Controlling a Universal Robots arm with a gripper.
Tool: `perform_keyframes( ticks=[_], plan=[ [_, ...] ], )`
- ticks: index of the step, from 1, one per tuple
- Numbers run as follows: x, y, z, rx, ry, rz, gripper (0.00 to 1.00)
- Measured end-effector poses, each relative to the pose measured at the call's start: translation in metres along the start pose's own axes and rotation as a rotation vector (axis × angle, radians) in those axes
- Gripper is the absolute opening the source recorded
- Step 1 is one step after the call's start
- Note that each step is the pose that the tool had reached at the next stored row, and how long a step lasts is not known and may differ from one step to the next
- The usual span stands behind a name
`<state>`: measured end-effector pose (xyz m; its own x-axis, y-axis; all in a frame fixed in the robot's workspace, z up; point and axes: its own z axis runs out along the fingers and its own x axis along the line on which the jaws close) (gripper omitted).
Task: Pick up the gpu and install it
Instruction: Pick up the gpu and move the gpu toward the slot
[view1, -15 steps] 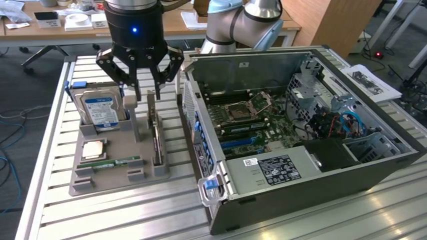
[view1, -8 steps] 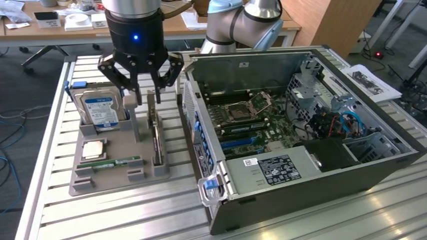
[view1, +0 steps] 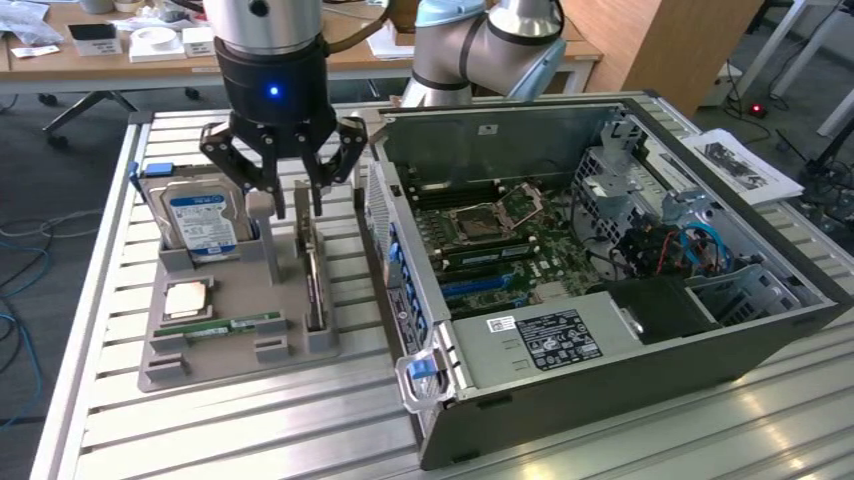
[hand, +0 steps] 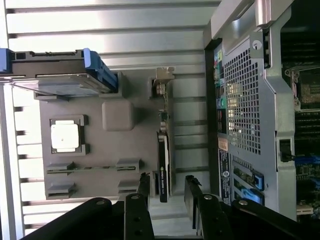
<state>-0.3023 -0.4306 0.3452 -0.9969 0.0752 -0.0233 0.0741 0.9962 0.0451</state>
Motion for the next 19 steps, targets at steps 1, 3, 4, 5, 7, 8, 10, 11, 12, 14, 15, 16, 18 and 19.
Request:
perform_keyframes(
  ticks=[1,3,4,5,7,8,10,11,12,14,15,16,18,19],
  plan=[
    [0.0,-0.0001,0.0018,-0.0001,0.0,0.0,0.42],
    [0.0,-0.0003,0.0055,0.0,0.0,0.0,0.42],
    [0.0,-0.0003,0.0072,0.0,0.0001,0.0,0.42],
    [0.0,-0.0004,0.009,0.0001,0.0001,0.0,0.42],
    [0.0,-0.0006,0.0126,0.0,0.0,0.0,0.42],
    [0.0,-0.0006,0.0144,0.0,0.0,0.0,0.42],
    [0.0,-0.0008,0.0182,0.0,0.0,0.0,0.42],
    [0.0,-0.0009,0.0199,0.0,0.0,0.0,0.42],
    [0.001,-0.001,0.0215,0.0,0.0001,0.0,0.42],
    [0.001,-0.0011,0.0248,0.0001,0.0001,0.0,0.42],
    [0.001,-0.0012,0.0264,0.0,0.0001,0.0,0.42],
    [0.001,-0.0013,0.028,0.0001,0.0001,0.0,0.42],
    [0.001,-0.0014,0.0314,0.0,0.0,0.0,0.42],
    [0.001,-0.0015,0.033,0.0,0.0,0.0,0.42]
  ],
)
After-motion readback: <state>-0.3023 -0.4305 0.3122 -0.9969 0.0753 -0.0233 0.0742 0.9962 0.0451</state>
